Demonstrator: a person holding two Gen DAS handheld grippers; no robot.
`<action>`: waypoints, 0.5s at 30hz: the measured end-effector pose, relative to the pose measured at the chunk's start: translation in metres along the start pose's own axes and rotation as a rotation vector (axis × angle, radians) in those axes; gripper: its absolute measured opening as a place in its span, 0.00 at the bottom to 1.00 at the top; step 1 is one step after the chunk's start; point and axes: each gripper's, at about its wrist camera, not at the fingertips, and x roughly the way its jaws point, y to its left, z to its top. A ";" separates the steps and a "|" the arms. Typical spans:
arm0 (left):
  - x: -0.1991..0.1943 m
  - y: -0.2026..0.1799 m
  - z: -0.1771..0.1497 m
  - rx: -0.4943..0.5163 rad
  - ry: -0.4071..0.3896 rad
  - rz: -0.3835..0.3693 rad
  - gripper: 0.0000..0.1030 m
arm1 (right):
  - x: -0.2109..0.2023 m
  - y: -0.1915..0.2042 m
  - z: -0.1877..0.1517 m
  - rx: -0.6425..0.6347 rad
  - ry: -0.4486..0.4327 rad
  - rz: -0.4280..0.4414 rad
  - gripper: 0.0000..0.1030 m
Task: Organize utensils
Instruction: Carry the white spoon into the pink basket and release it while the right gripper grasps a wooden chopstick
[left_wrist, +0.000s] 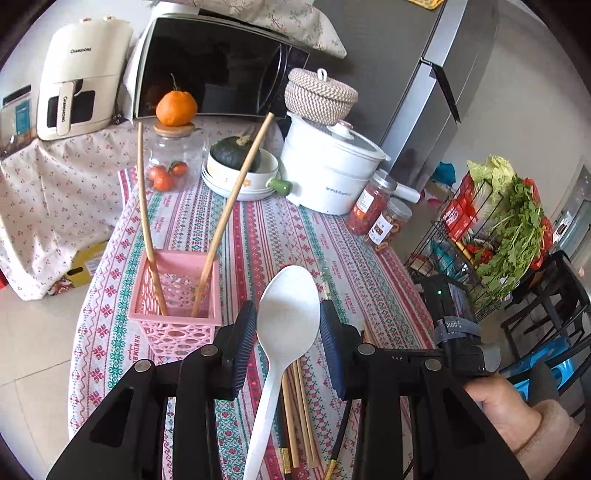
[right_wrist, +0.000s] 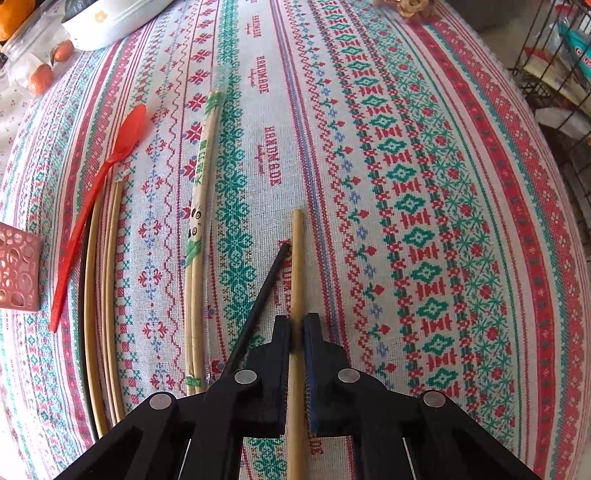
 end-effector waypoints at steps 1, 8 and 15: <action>-0.006 0.004 0.004 -0.017 -0.029 -0.005 0.36 | -0.004 -0.005 0.001 0.010 -0.013 0.021 0.05; -0.033 0.038 0.044 -0.104 -0.287 0.018 0.36 | -0.059 -0.007 -0.004 0.018 -0.158 0.118 0.05; -0.019 0.077 0.071 -0.221 -0.459 0.066 0.36 | -0.093 0.011 -0.005 -0.006 -0.244 0.187 0.05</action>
